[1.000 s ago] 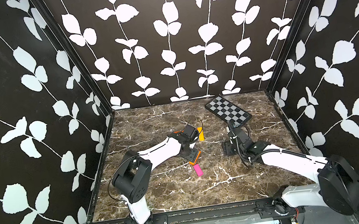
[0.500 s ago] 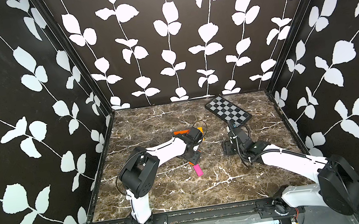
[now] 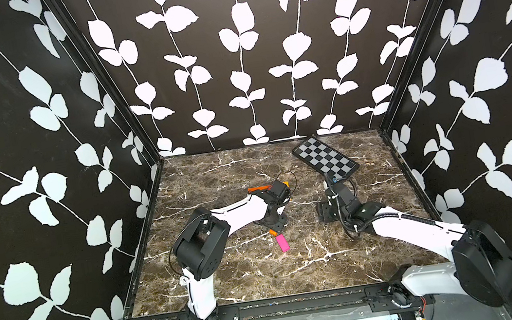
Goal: Assemble the number 7 with building blocks
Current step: Move the building block to the center of the board.
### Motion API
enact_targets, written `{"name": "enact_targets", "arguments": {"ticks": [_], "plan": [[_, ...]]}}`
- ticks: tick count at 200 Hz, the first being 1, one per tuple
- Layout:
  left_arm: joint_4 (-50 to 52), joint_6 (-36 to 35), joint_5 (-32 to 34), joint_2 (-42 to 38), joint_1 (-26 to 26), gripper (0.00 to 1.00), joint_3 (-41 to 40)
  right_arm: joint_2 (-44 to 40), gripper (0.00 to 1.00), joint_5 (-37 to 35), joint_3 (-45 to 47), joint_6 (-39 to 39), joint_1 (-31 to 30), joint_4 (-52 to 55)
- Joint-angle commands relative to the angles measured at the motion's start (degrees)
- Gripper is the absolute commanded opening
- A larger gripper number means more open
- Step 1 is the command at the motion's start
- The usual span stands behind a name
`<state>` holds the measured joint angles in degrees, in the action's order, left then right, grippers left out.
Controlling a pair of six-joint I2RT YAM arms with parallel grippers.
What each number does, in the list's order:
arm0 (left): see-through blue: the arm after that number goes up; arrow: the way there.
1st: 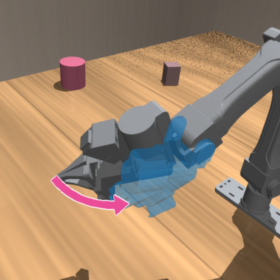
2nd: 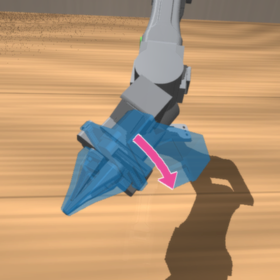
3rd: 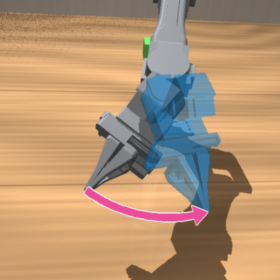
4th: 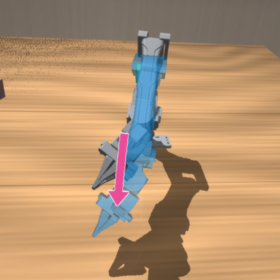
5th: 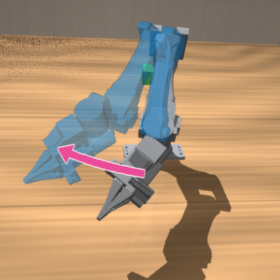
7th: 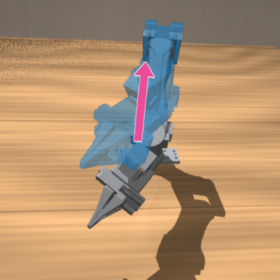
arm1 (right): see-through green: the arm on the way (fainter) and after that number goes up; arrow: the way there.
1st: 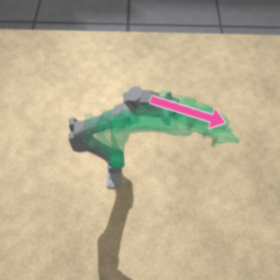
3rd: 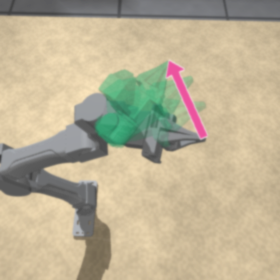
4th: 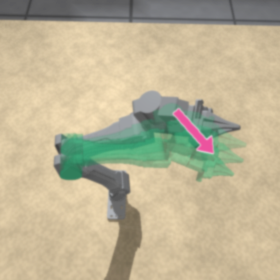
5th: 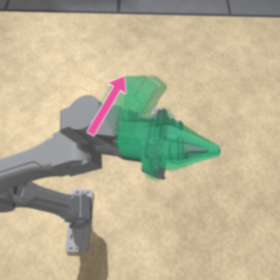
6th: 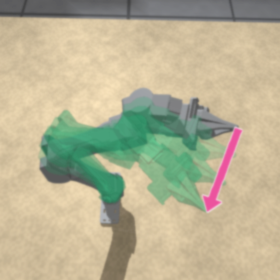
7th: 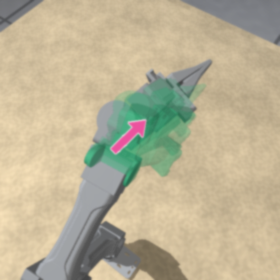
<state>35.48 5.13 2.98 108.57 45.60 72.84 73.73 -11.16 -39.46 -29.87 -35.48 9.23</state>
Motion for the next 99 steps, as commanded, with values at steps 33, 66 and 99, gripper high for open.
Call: {"name": "enact_targets", "arguments": {"ticks": [33,66,99], "plan": [[1.25,0.32,-0.46,0.78,0.28,0.45,1.11,0.00,0.74,-0.94,0.70,-0.90,-0.07,-1.08],[1.14,0.30,-0.35,0.97,0.30,0.47,1.33,-0.11,0.75,-0.89,0.74,-0.91,-0.11,-1.05],[1.09,0.50,-0.66,1.07,0.34,0.33,1.68,-0.07,0.75,-0.80,0.82,-1.09,-0.10,-1.27]]}}
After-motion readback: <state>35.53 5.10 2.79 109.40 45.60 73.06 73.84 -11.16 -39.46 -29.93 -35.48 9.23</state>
